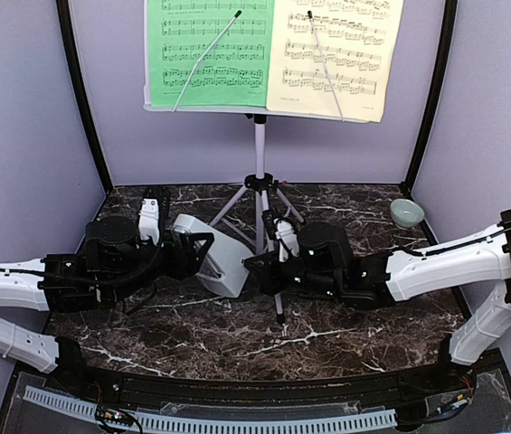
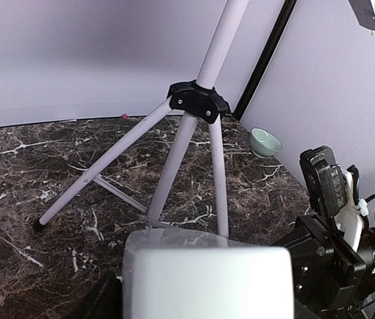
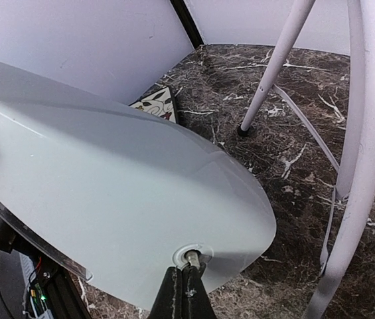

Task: Set up the instrument practice props

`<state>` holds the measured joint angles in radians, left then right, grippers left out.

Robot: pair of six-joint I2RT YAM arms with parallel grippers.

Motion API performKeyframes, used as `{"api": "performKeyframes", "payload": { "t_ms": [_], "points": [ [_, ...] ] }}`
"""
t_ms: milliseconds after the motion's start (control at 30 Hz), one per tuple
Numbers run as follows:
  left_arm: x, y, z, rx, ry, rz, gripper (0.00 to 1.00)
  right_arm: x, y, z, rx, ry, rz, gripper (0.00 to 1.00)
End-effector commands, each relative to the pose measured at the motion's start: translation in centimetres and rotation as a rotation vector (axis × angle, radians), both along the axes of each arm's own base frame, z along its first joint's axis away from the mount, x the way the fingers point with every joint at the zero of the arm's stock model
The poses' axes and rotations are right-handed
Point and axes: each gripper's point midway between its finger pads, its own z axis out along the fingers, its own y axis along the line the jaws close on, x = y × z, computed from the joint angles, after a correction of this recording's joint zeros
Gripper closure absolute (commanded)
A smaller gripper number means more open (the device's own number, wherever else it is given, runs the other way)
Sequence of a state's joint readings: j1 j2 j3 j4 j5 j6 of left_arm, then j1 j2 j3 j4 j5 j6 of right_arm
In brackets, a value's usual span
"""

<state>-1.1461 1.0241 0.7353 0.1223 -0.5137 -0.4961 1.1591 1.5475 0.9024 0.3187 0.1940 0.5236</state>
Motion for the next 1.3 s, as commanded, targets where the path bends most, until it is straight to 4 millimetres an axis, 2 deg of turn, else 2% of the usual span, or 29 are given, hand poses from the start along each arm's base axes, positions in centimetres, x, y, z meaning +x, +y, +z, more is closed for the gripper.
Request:
{"api": "performKeyframes", "payload": {
  "t_ms": [0,400,733,867,1033,1067,1133,1200,1233,1267],
  "points": [
    [-0.6,-0.9,6.1,-0.194,-0.117,-0.058,0.94,0.9,-0.4,2.0,0.152,0.08,-0.011,1.0],
    [-1.5,-1.5,8.0,-0.148,-0.248,-0.137,0.94,2.9,-1.0,3.2,0.36,0.265,-0.003,1.0],
    [-1.3,-0.9,8.3,-0.109,-0.302,-0.115,0.95,4.5,-1.5,3.4,0.494,0.383,-0.042,1.0],
    [-0.8,-0.2,8.2,-0.116,-0.262,-0.064,0.95,5.1,-1.5,2.5,0.424,0.351,-0.059,1.0],
    [-0.4,0.0,8.1,-0.161,-0.204,-0.028,0.95,5.1,-0.2,2.0,0.329,0.285,-0.003,1.0],
    [-0.4,0.0,8.1,-0.169,-0.196,-0.026,0.95,5.0,0.0,2.2,0.32,0.27,0.011,0.98],
    [-0.2,0.2,8.0,-0.172,-0.182,-0.01,0.96,4.7,0.1,2.9,0.311,0.234,0.035,0.84],
    [0.0,0.7,7.7,-0.172,-0.17,0.017,0.96,4.4,0.1,3.2,0.3,0.197,0.052,0.76],
    [0.1,1.1,7.8,-0.172,-0.169,0.035,0.96,4.0,-0.2,4.6,0.314,0.161,0.063,0.72],
    [0.2,1.4,7.8,-0.167,-0.168,0.052,0.96,3.6,-0.3,5.1,0.307,0.128,0.076,0.68]
  ]
}}
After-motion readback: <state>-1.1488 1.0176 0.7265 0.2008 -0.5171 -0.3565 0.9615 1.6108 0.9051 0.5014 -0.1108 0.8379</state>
